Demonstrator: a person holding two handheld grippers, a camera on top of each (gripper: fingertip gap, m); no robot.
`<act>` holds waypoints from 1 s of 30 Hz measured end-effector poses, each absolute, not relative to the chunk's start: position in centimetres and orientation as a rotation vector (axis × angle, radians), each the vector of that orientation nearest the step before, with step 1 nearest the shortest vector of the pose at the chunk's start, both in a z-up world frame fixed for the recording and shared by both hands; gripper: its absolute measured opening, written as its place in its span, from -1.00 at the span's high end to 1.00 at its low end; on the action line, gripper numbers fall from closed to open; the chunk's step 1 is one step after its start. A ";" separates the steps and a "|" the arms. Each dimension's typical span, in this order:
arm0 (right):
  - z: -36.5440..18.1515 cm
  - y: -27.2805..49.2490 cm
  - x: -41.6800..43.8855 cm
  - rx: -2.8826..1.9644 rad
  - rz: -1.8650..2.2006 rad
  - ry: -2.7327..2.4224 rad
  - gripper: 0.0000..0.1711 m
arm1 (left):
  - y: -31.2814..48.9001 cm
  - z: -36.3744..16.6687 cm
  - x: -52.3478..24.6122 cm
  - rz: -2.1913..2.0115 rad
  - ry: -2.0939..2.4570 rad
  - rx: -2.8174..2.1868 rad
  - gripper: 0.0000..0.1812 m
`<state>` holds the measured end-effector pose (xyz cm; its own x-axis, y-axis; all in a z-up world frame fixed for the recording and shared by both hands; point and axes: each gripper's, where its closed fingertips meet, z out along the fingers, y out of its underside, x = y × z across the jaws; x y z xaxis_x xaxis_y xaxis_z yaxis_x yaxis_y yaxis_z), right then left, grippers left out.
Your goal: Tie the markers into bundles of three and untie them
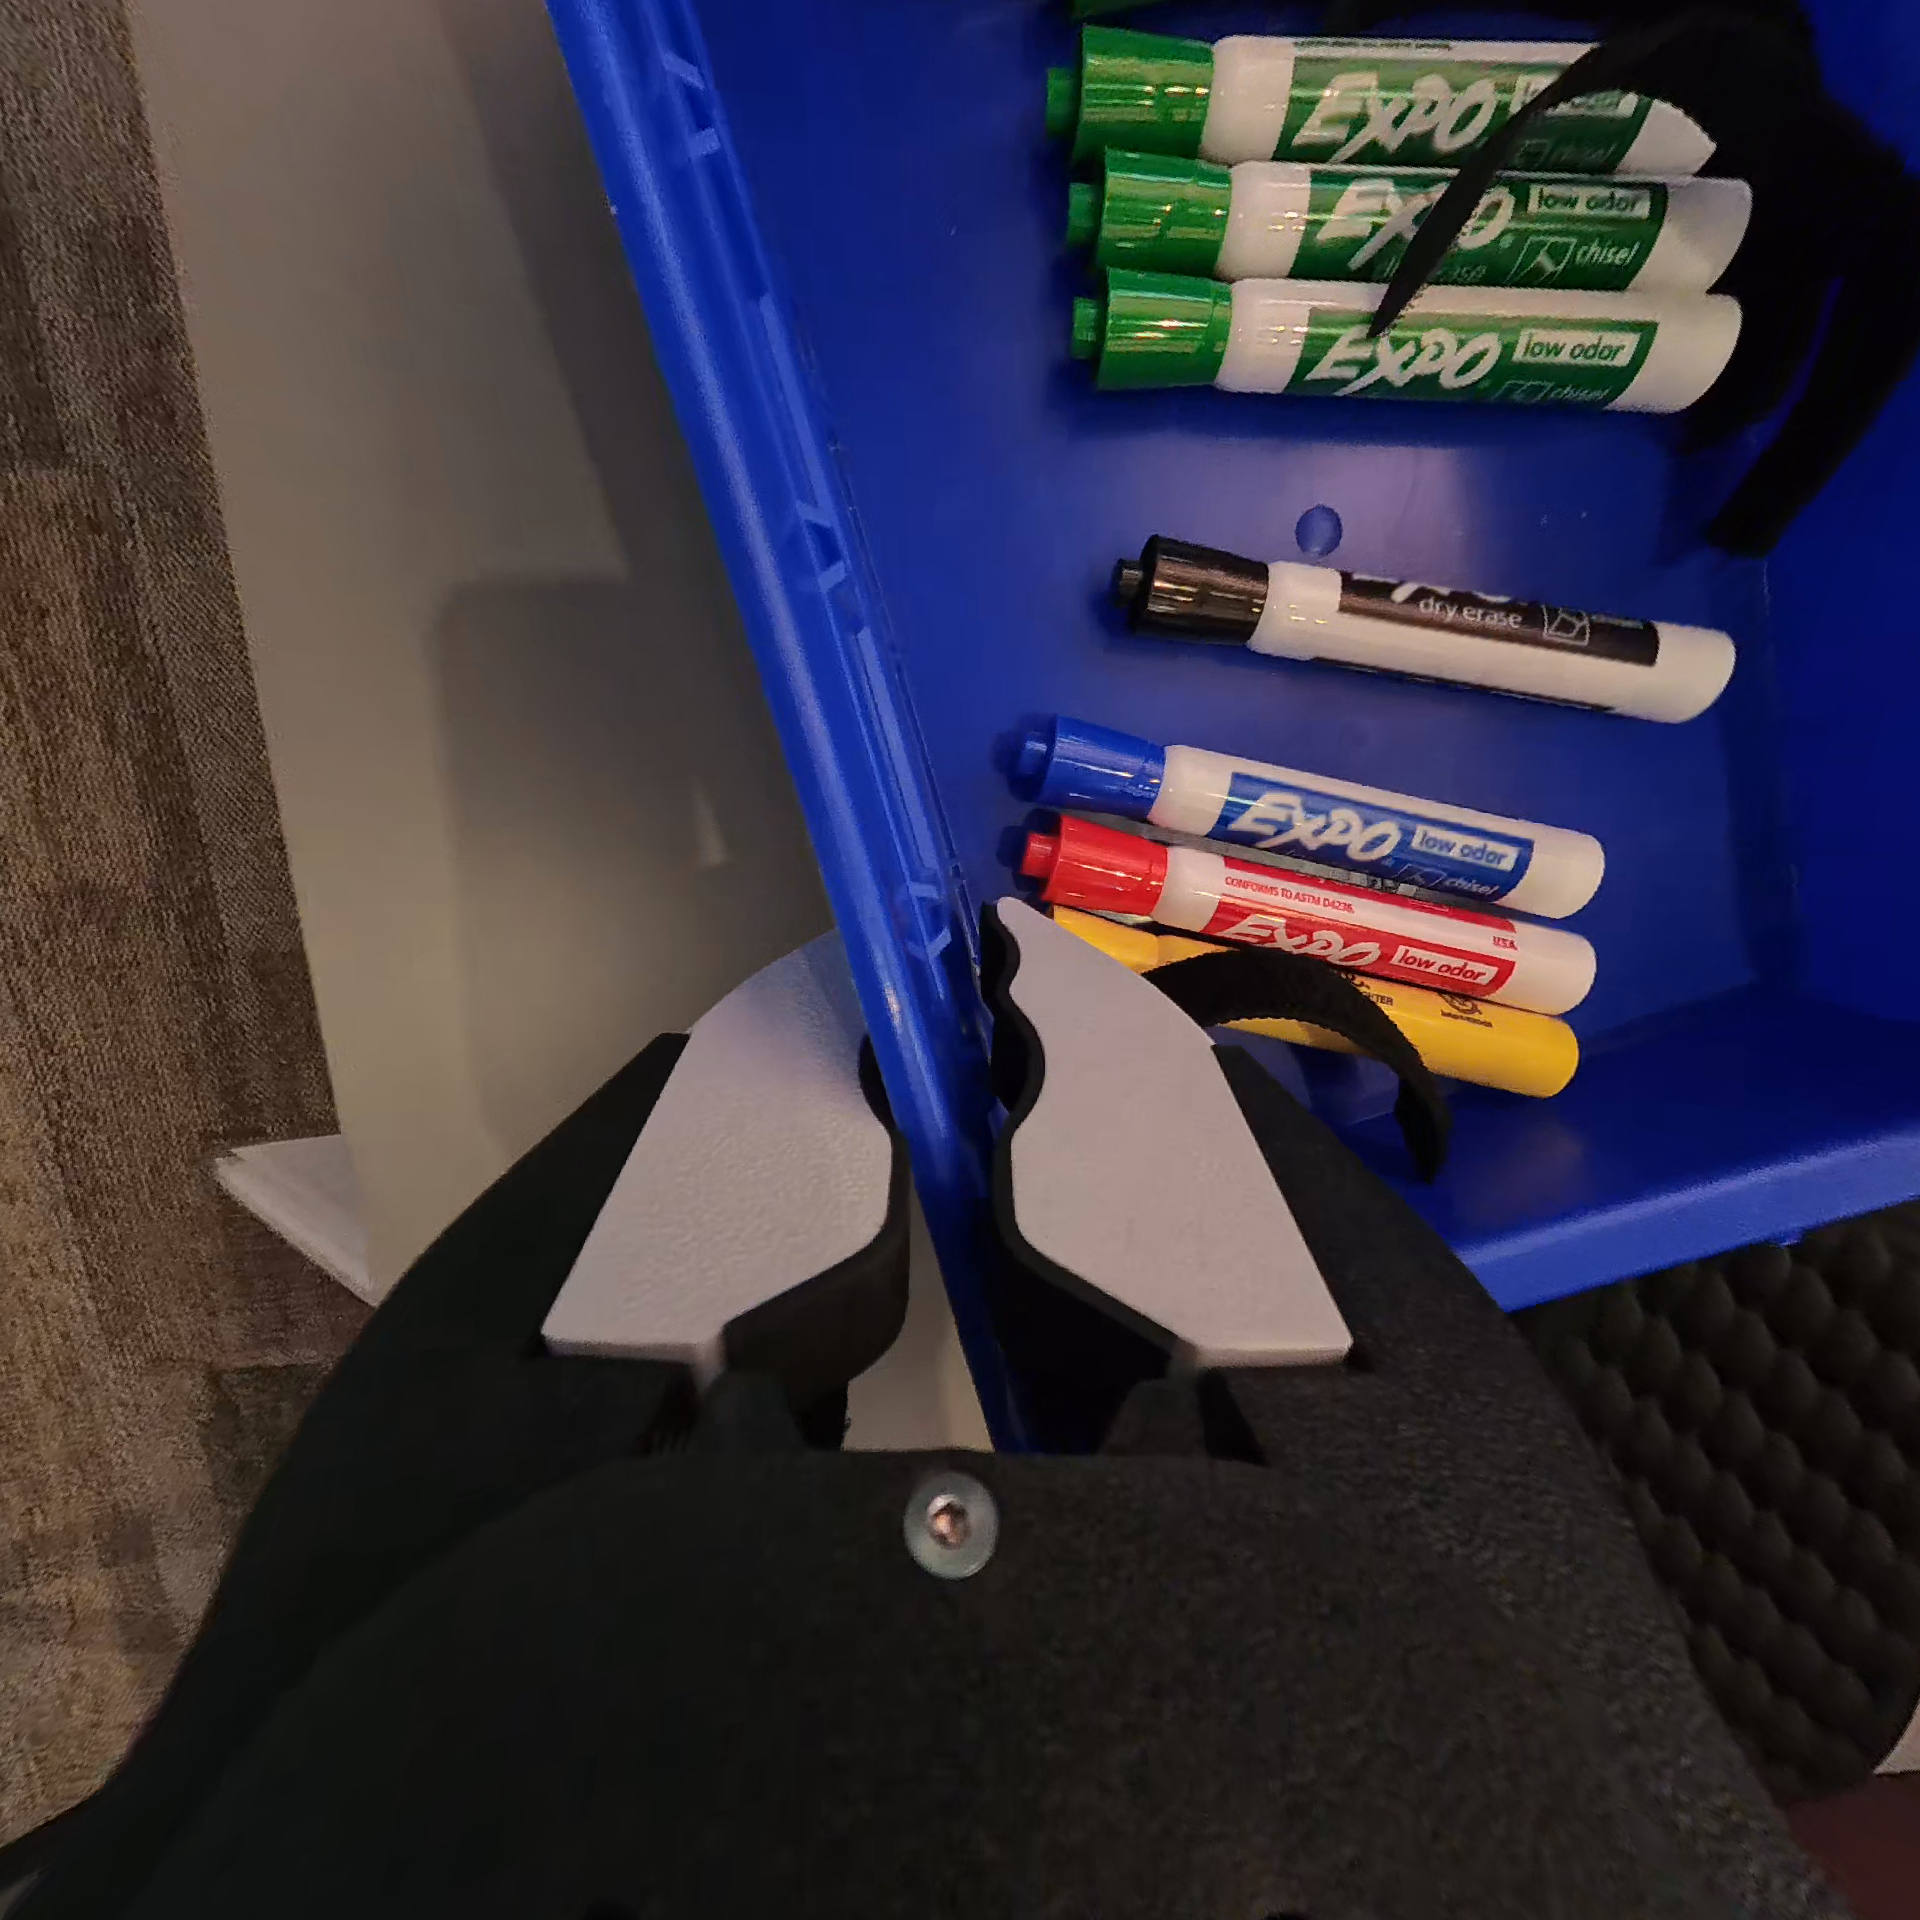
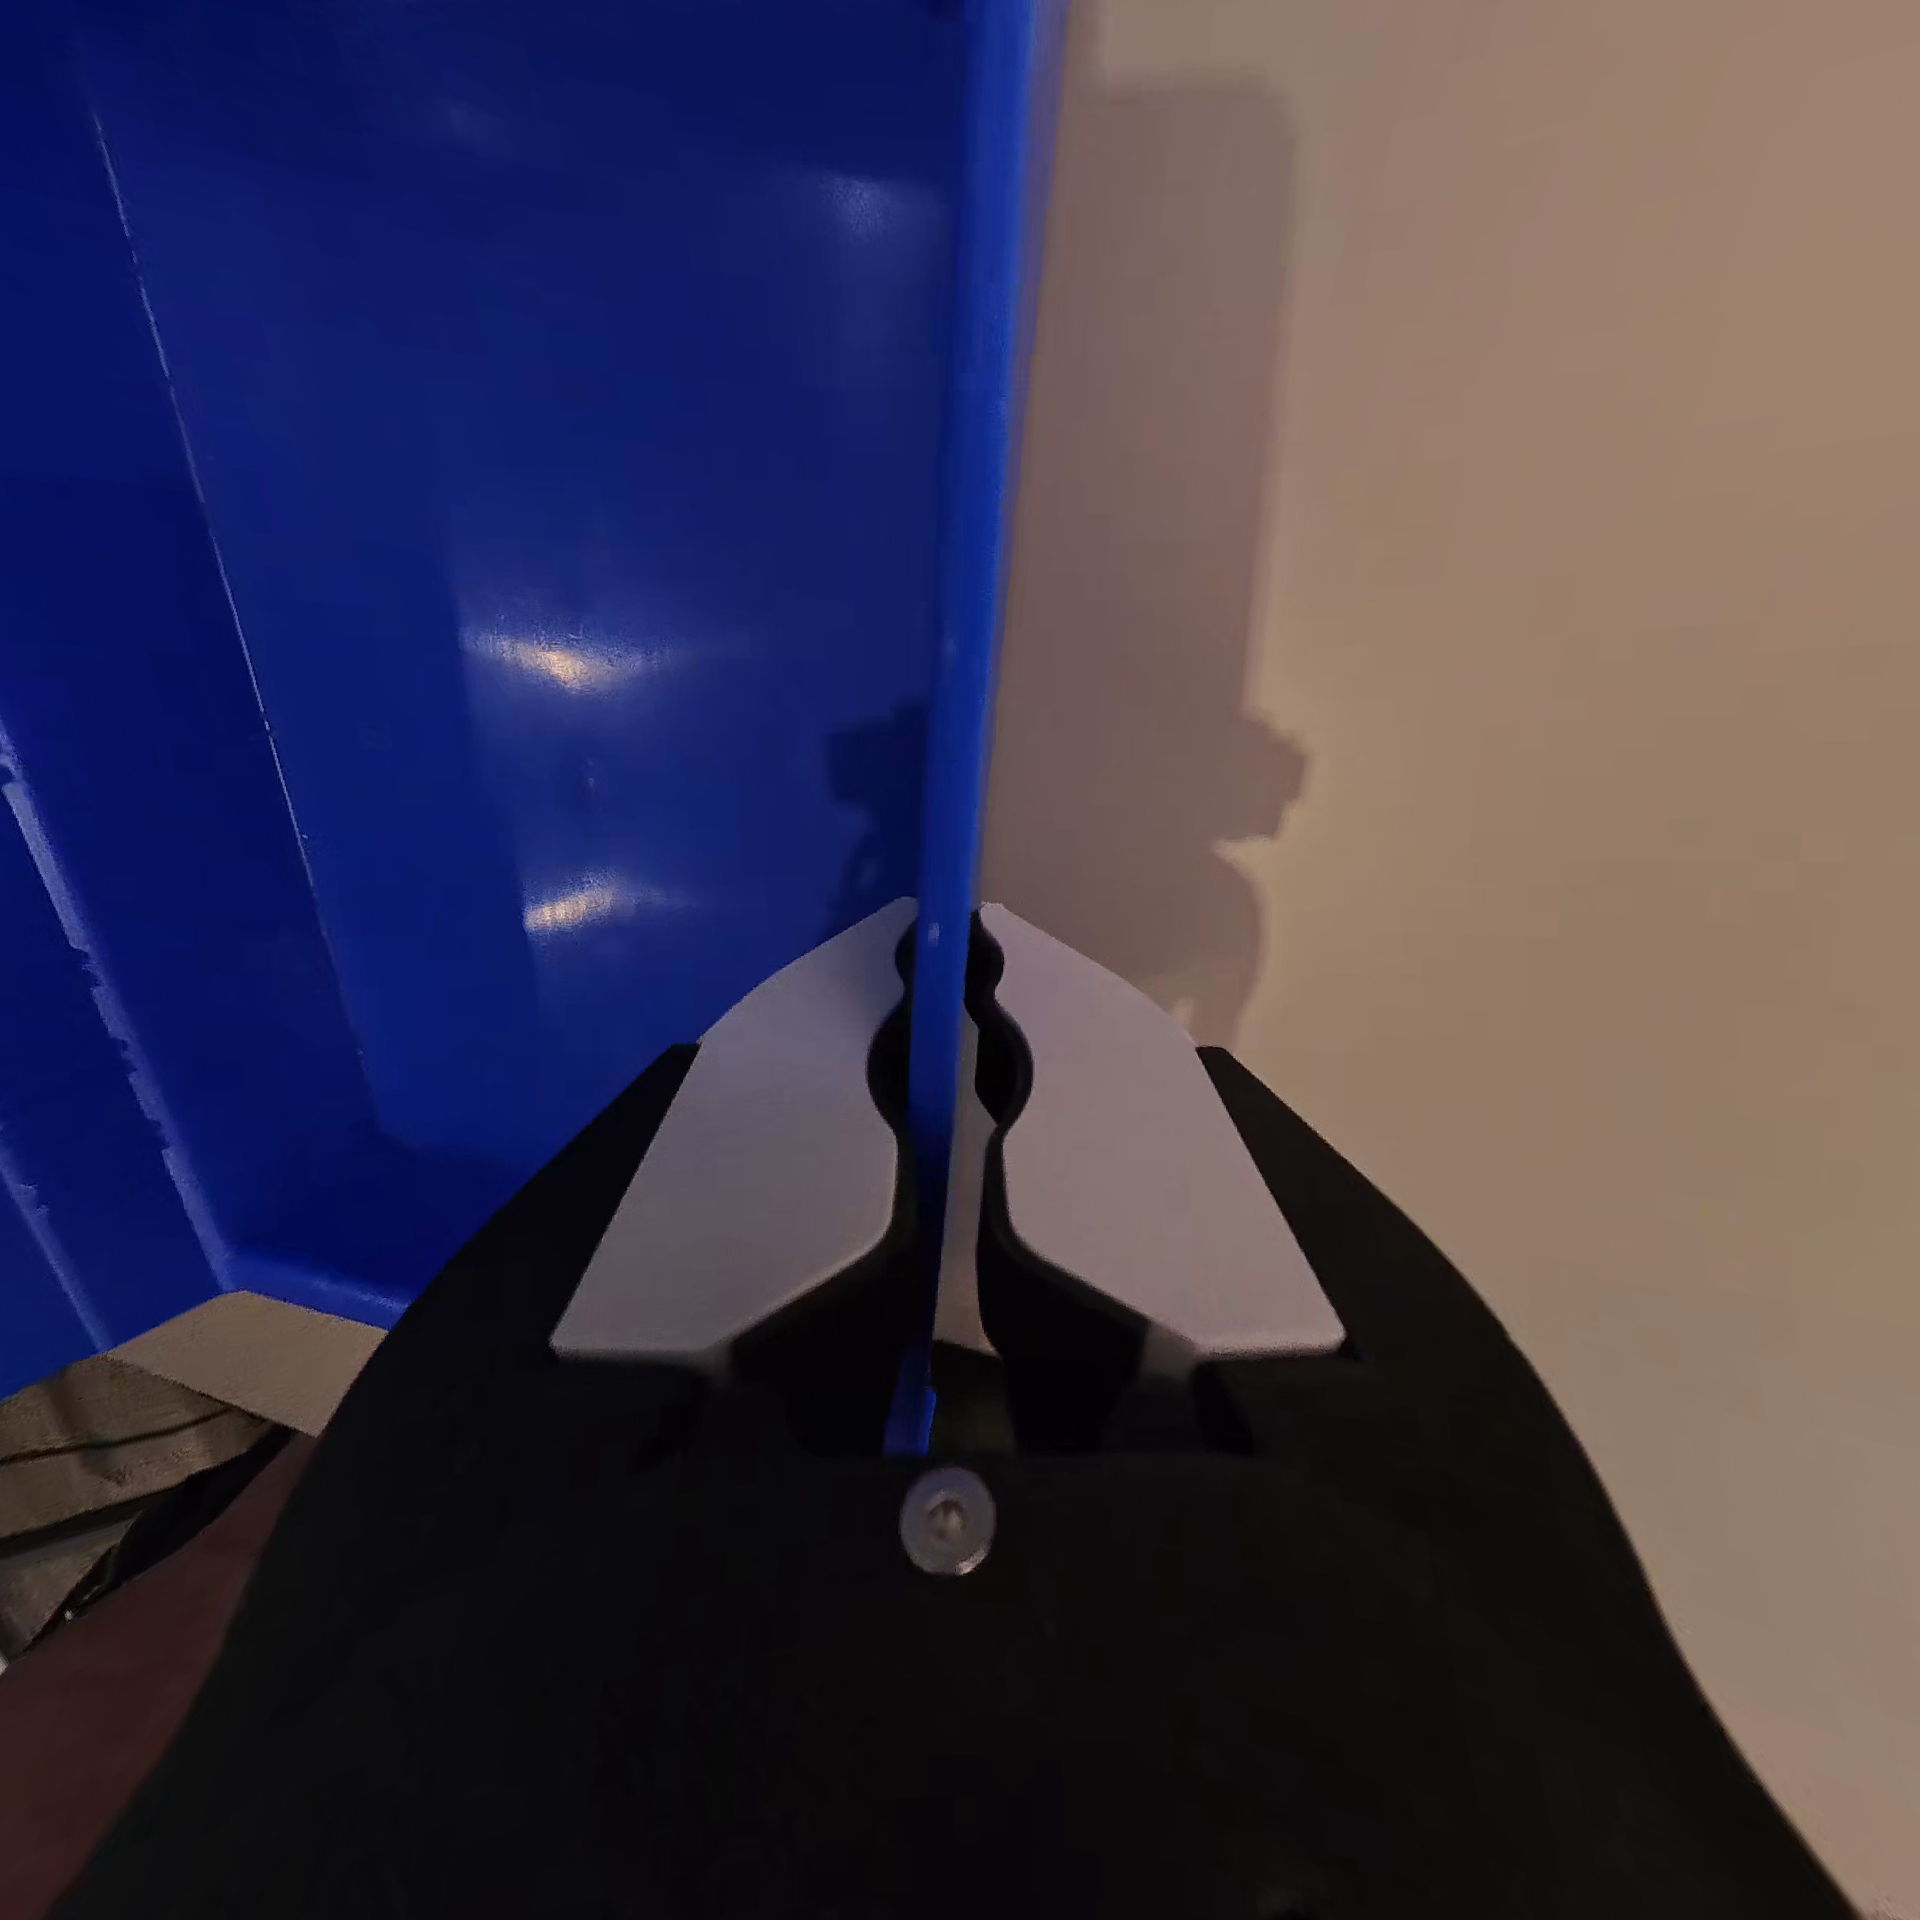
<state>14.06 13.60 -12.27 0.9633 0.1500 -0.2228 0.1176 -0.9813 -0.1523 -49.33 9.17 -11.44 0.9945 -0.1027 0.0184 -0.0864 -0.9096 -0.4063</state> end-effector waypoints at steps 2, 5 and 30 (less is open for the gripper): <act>-12.3 13.2 16.6 -2.979 0.343 -0.150 0.92 | 9.5 -11.4 -48.9 -0.055 0.156 -2.723 0.89; -12.3 12.6 20.1 -2.976 0.332 -0.079 0.93 | 10.0 -11.5 -48.2 -0.050 0.170 -2.724 0.89; -12.4 11.2 30.2 -2.956 0.335 0.095 0.93 | 12.9 -11.5 -43.4 -0.061 0.406 -2.665 0.87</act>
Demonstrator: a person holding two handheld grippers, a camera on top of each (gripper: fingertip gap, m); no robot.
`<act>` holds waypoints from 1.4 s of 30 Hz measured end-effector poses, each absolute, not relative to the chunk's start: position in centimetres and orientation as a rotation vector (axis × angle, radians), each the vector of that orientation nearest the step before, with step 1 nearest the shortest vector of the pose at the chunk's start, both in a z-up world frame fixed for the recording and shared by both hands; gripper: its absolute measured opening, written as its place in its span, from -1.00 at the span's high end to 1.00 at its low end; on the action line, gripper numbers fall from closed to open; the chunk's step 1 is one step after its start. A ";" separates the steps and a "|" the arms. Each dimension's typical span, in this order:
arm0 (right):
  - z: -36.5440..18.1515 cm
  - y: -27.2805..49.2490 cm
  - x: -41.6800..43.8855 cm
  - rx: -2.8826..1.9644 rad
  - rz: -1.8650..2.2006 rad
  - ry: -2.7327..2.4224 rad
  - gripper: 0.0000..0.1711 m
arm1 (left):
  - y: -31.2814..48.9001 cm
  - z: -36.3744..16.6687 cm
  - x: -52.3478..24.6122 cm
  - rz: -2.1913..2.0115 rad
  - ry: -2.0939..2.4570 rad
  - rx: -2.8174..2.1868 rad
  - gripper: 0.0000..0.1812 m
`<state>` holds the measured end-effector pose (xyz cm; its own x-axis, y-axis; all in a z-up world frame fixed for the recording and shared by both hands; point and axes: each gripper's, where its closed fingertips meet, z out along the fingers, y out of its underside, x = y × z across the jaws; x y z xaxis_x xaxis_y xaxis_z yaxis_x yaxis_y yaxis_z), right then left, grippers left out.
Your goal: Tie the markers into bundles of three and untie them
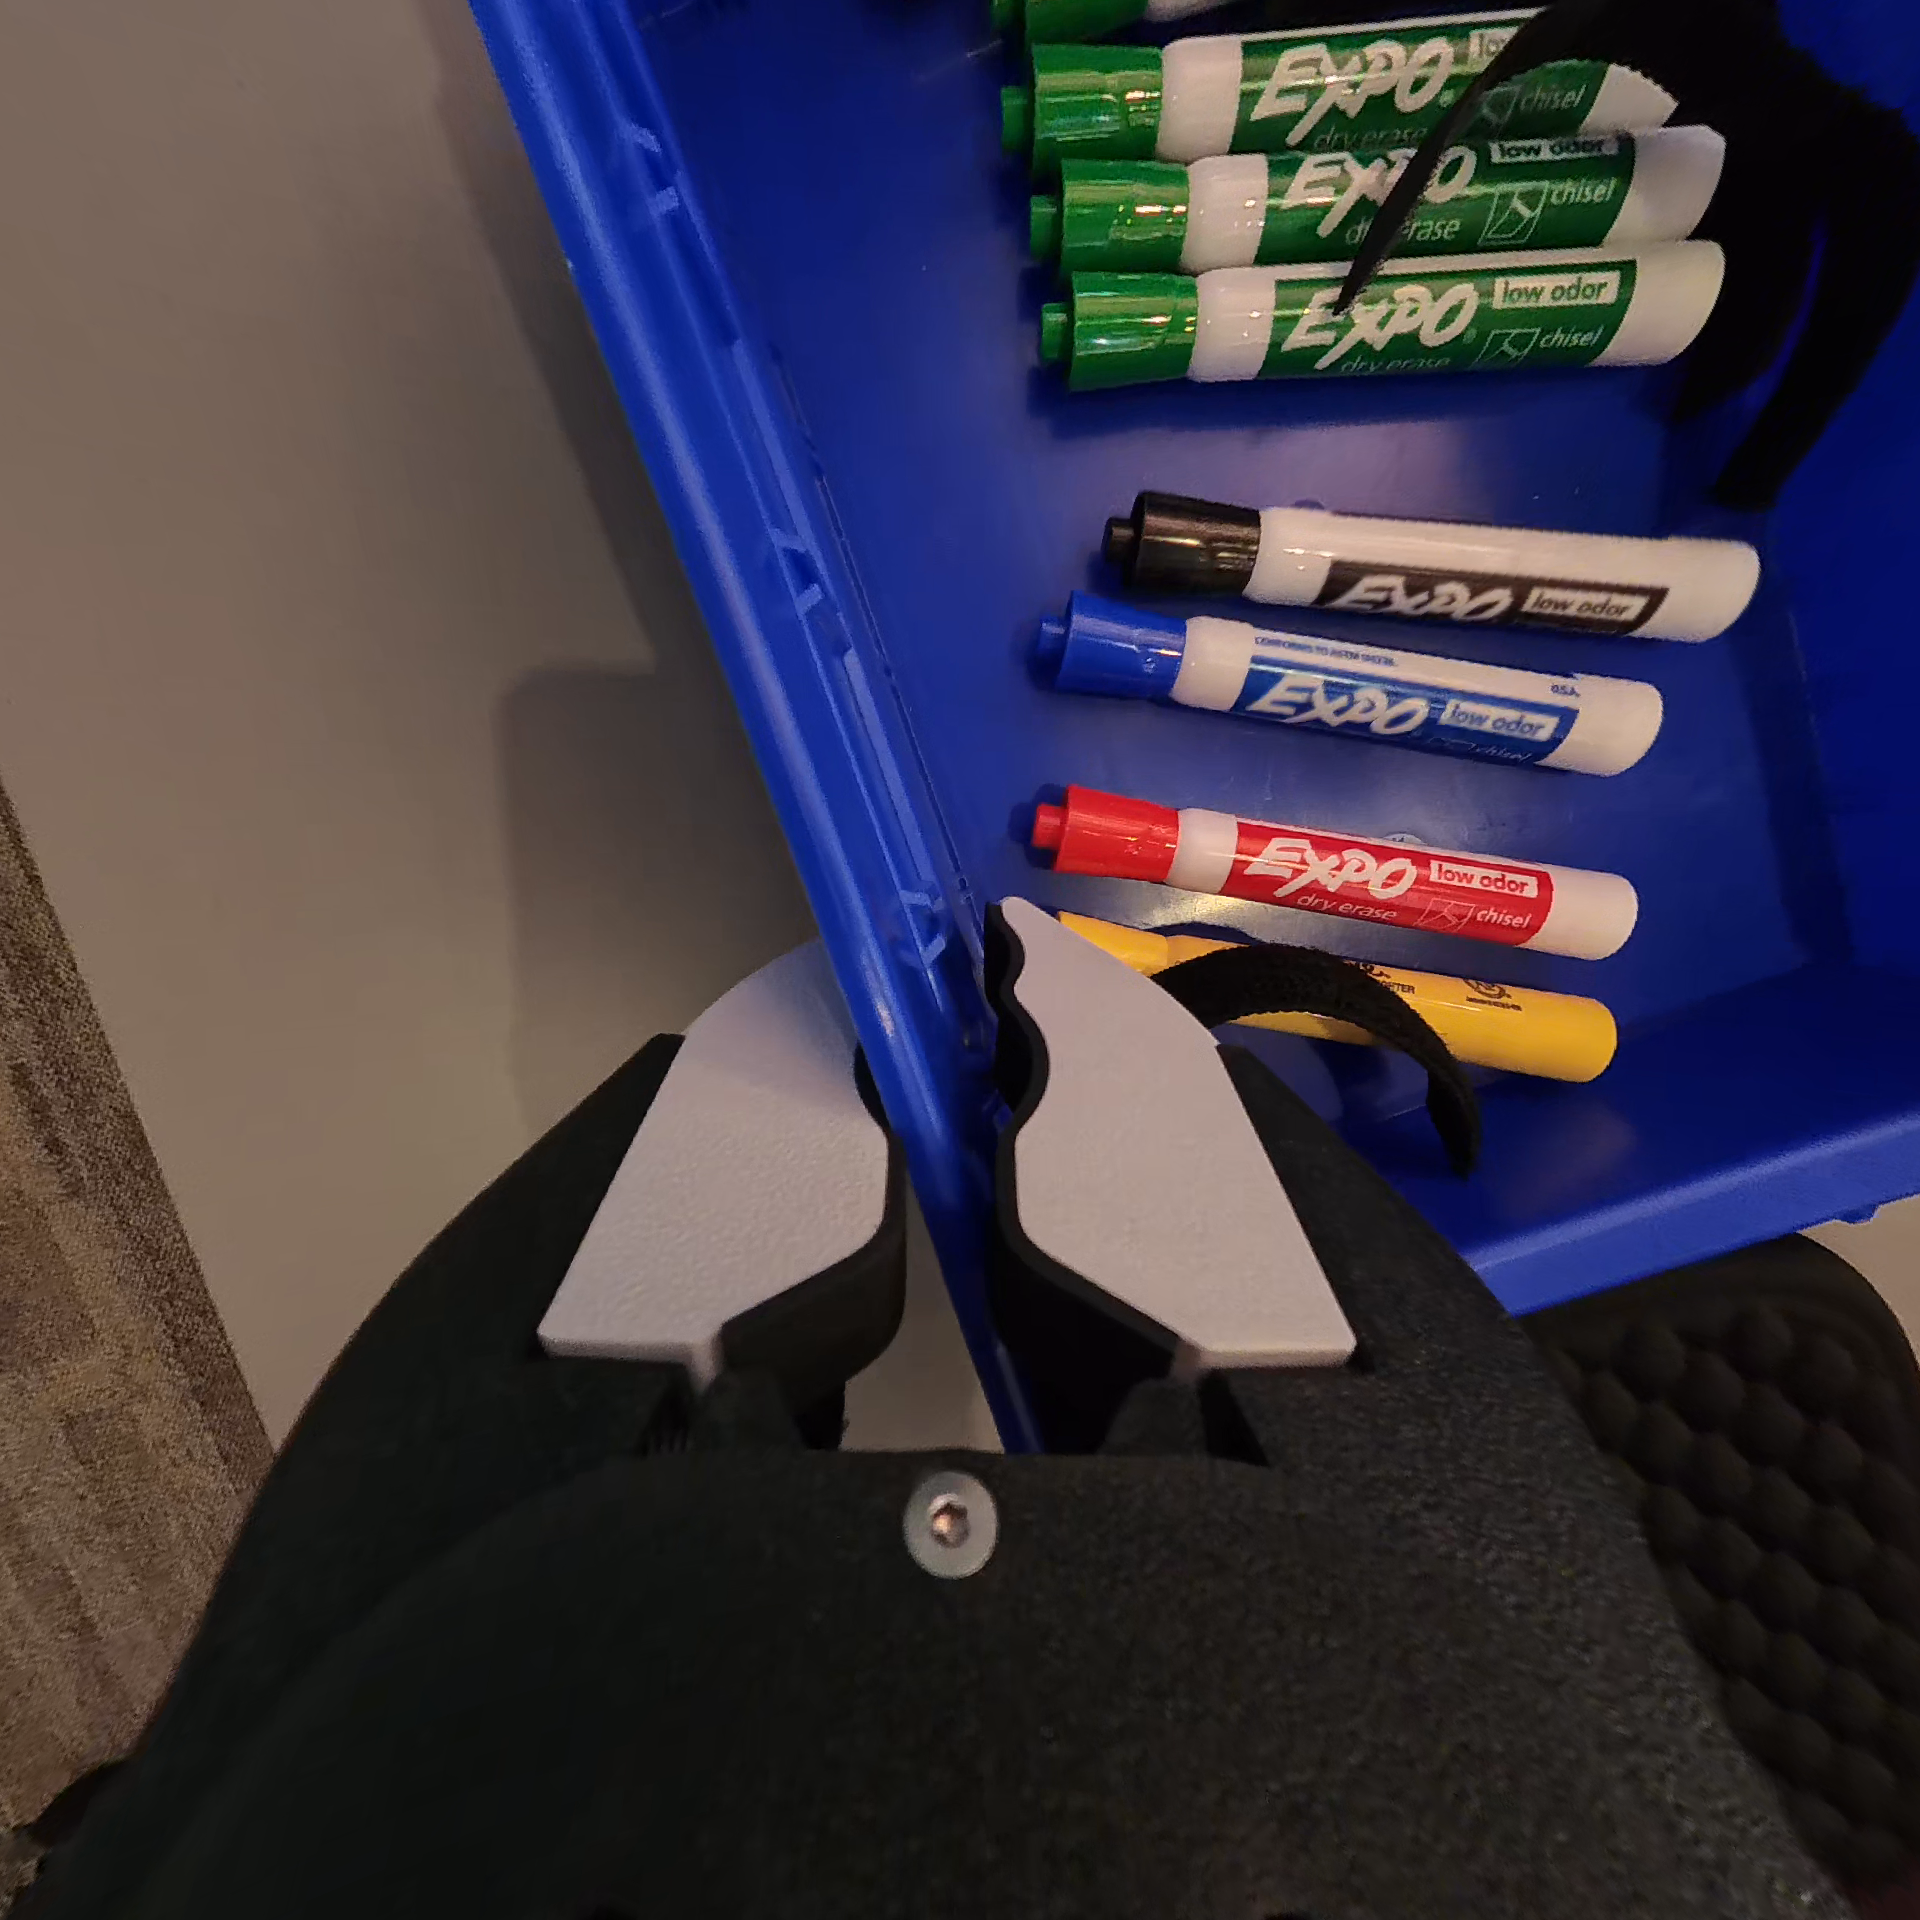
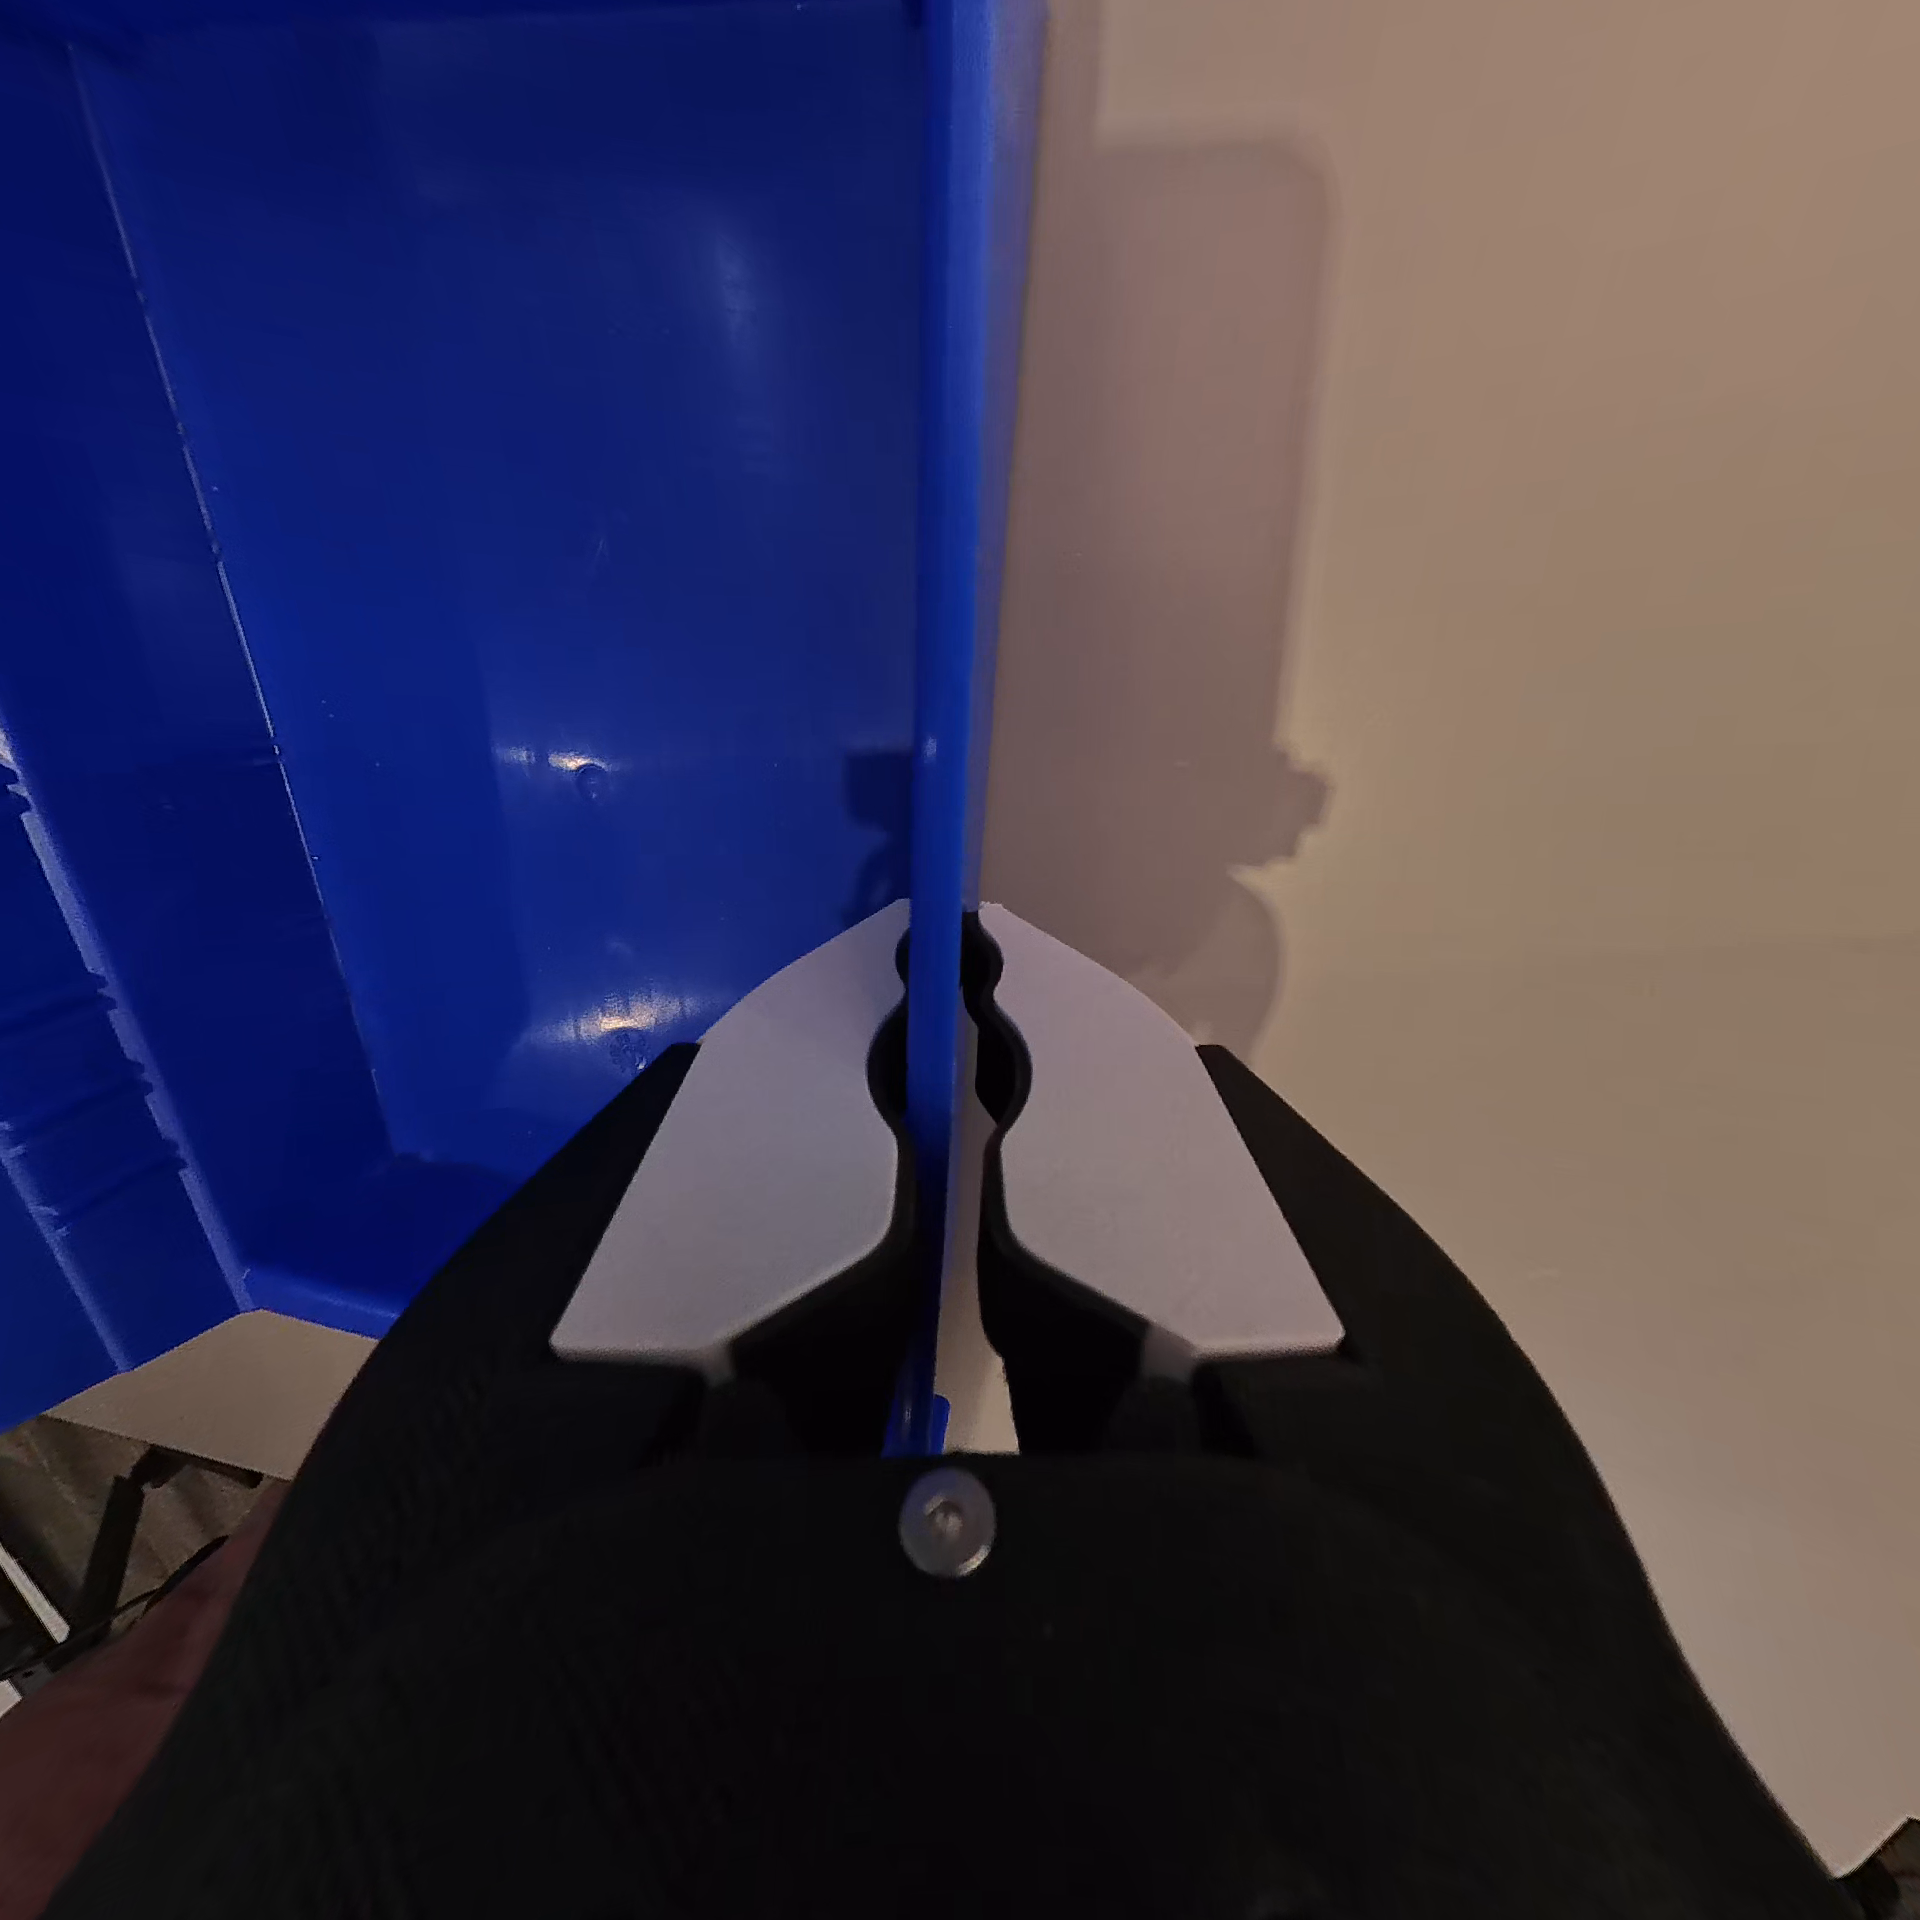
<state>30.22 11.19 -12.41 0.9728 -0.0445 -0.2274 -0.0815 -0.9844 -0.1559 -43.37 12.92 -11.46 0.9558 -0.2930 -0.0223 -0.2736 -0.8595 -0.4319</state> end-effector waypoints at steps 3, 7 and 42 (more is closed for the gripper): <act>-12.4 11.2 30.2 -2.959 0.322 0.096 0.92 | 12.9 -11.5 -43.2 -0.062 0.430 -2.660 0.87; -12.4 11.2 30.2 -2.957 0.319 0.098 0.92 | 12.8 -11.5 -43.0 -0.085 0.455 -2.650 0.86; 19.9 10.1 17.2 -1.627 -0.060 -0.231 0.06 | 10.4 23.6 -28.3 0.099 0.287 -1.594 -0.44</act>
<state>17.16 10.10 19.87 0.9774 0.1125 0.1788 0.1856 -0.0527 -0.9812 -28.34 10.45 23.62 0.9632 -0.1215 -0.2400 -0.2439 -0.0189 -0.9696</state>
